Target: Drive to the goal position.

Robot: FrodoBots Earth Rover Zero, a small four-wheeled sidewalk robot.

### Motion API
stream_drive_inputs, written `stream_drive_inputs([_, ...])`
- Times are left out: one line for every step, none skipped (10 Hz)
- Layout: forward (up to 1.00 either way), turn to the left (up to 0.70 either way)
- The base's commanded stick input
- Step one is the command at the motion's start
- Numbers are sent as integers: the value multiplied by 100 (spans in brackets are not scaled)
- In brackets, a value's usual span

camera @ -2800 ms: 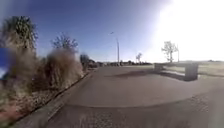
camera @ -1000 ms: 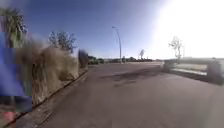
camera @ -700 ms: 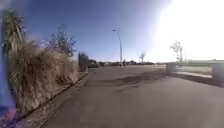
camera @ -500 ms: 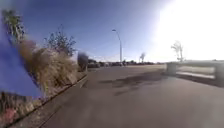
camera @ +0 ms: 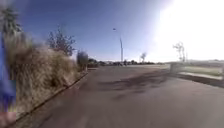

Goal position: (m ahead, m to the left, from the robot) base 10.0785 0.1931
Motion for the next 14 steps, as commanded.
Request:
stream_drive_inputs([70,0])
stream_drive_inputs([70,0])
stream_drive_inputs([70,0])
stream_drive_inputs([70,0])
stream_drive_inputs([70,0])
stream_drive_inputs([70,0])
stream_drive_inputs([70,0])
stream_drive_inputs([70,0])
stream_drive_inputs([70,0])
stream_drive_inputs([70,0])
stream_drive_inputs([70,0])
stream_drive_inputs([70,0])
stream_drive_inputs([70,0])
stream_drive_inputs([70,0])
